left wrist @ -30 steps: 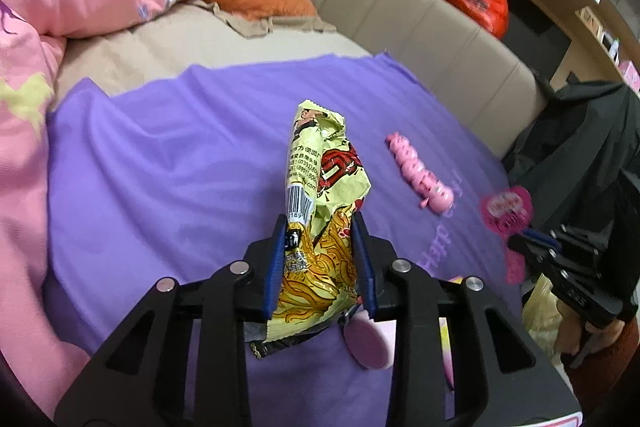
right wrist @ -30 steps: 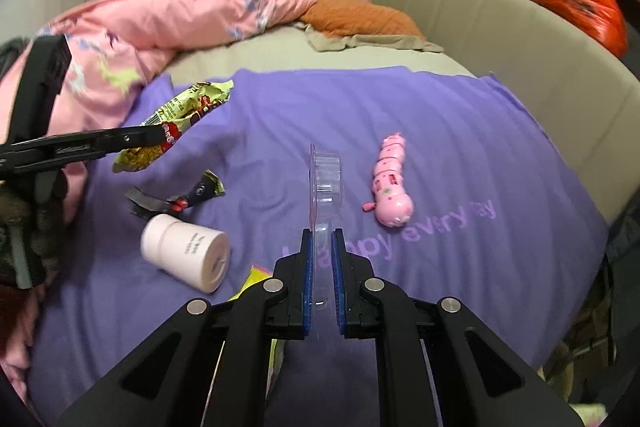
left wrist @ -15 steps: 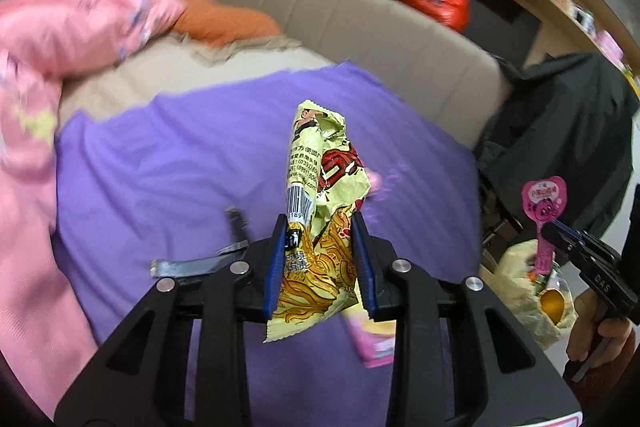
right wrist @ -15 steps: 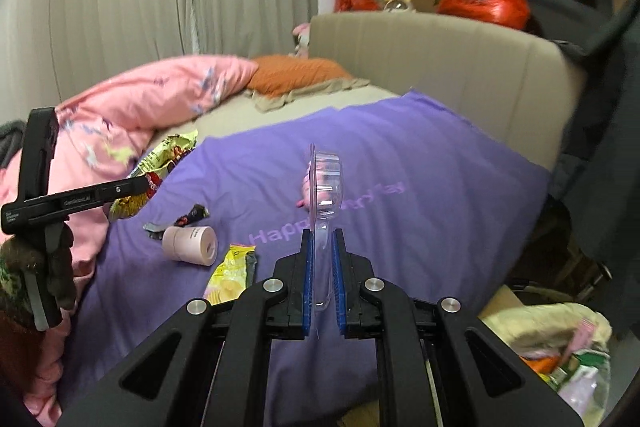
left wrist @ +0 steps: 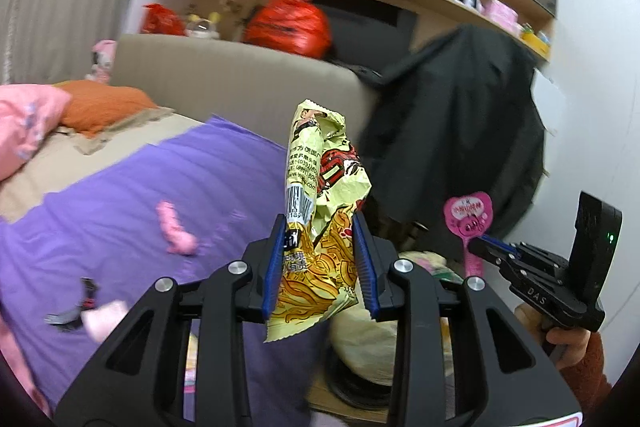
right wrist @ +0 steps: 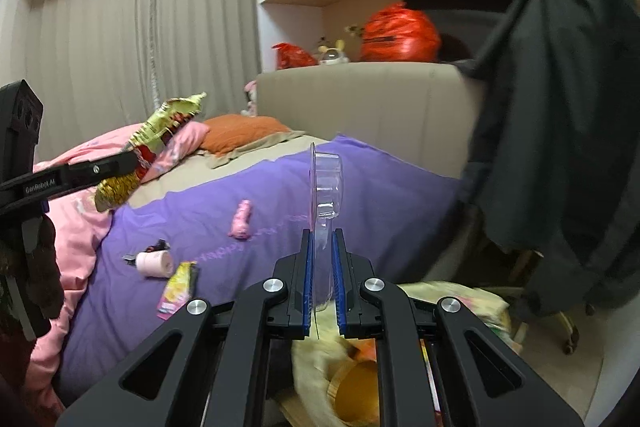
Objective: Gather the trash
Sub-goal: 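Lift the chip bag with the left tool while the right tool carries the pink card toward the trash bag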
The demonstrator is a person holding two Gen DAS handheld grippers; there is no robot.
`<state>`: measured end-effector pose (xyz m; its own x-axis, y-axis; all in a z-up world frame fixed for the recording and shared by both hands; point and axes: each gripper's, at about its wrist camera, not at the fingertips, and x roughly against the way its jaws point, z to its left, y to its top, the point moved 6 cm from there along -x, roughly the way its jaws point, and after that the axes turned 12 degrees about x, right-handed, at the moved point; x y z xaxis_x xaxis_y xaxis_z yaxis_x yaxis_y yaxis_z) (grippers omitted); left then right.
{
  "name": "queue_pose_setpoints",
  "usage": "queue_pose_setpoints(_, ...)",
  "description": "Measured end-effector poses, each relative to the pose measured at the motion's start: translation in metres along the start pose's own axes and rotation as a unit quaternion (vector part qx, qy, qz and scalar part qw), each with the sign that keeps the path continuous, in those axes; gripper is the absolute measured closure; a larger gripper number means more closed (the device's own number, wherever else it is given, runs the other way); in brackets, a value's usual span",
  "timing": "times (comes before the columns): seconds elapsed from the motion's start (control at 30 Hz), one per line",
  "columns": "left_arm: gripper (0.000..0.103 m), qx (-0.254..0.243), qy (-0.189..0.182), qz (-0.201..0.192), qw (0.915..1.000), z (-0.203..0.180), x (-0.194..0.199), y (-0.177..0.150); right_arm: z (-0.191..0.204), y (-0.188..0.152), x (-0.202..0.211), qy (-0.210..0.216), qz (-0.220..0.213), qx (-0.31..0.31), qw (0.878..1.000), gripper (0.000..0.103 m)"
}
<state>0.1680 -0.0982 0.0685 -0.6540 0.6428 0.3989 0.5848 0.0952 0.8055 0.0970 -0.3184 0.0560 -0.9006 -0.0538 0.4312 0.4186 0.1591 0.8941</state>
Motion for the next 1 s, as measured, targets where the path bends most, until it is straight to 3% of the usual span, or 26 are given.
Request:
queue_pose_setpoints(0.23,0.072,-0.028,-0.036,0.063,0.997,-0.07,-0.047,-0.046,-0.049,-0.025,0.044,-0.041,0.003,0.0,0.999,0.092)
queue_pose_setpoints(0.43,0.072,-0.041,-0.05,0.091,0.9937,-0.097,-0.065,-0.073,-0.087,-0.047,0.065,-0.065,0.011,-0.024,0.998,0.092)
queue_pose_setpoints(0.67,0.072,-0.069,-0.061,0.134,0.9867,-0.12,-0.088,-0.099,-0.102,-0.065,0.06,-0.062,0.024,-0.037,0.997,0.092)
queue_pose_setpoints(1.0,0.072,-0.101,-0.07,0.209,0.9702,-0.129,-0.141,-0.144,-0.113,-0.09,0.031,-0.048,0.058,-0.044,0.996,0.092)
